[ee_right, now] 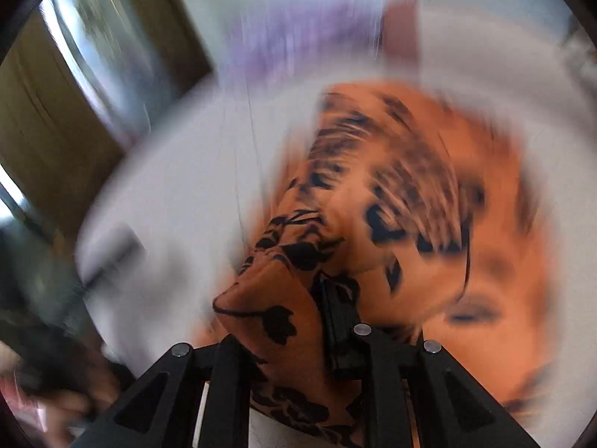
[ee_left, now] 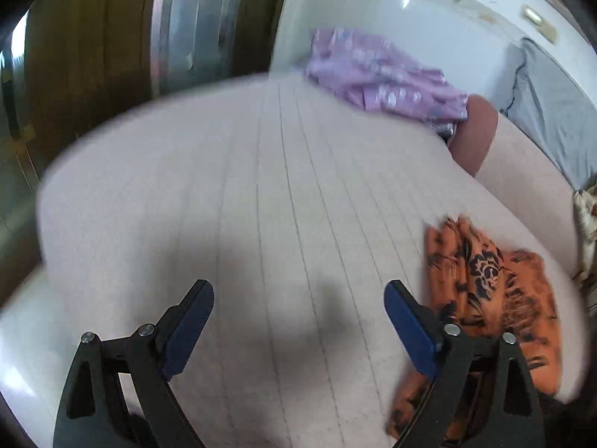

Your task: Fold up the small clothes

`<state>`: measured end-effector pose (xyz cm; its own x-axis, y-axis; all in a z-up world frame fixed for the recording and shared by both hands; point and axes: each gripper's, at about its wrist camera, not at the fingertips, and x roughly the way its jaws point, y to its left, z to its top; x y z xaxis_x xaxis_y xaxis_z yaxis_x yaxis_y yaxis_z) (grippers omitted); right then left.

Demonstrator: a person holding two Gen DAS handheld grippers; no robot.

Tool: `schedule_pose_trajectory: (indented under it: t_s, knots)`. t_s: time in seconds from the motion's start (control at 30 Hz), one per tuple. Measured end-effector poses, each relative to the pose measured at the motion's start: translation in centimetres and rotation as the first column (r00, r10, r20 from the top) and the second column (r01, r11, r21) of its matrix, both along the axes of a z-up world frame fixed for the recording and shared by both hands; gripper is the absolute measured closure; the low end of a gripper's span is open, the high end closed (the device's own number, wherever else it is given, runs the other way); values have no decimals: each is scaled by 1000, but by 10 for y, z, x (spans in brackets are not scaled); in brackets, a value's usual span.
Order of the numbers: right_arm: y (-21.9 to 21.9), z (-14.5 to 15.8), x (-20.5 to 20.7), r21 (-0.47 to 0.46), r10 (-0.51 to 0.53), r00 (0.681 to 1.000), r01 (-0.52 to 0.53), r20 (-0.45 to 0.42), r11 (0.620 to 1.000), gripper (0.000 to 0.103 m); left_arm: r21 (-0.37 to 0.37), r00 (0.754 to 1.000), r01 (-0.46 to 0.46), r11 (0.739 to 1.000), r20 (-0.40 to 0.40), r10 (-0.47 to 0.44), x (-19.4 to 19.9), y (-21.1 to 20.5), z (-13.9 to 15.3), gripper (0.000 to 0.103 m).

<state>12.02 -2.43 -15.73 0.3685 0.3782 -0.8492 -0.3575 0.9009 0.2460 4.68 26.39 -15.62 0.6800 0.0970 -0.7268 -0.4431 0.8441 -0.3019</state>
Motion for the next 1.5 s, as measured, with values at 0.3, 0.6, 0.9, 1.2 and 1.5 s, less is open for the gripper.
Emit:
schedule_pose_trajectory:
  t_s: [0.3,0.6,0.9,1.2,1.5]
  knots:
    - [-5,101,-9,138,-64,968,31,244,990,86,-30,998,15,999,57,-13,0,0,7,11]
    - [6,-14,-25,165,23,998,-32,55,986,75,-48,998,26,998,60,-23,-8,4,5,11]
    - [-43,-7,-68,301,-19,997,-3,69,954,28,-110,982,159,981,123,-145,-10,-11,16,11]
    - [-125,-3,-92,356,-199,976,158,82,921,28,-100,919,393,914,72,-387,-19,-88,26,30]
    - [-149,1,-96,429,-208,976,162,62,889,28,-150,922,376,914,-33,-385,0,-103,17,56]
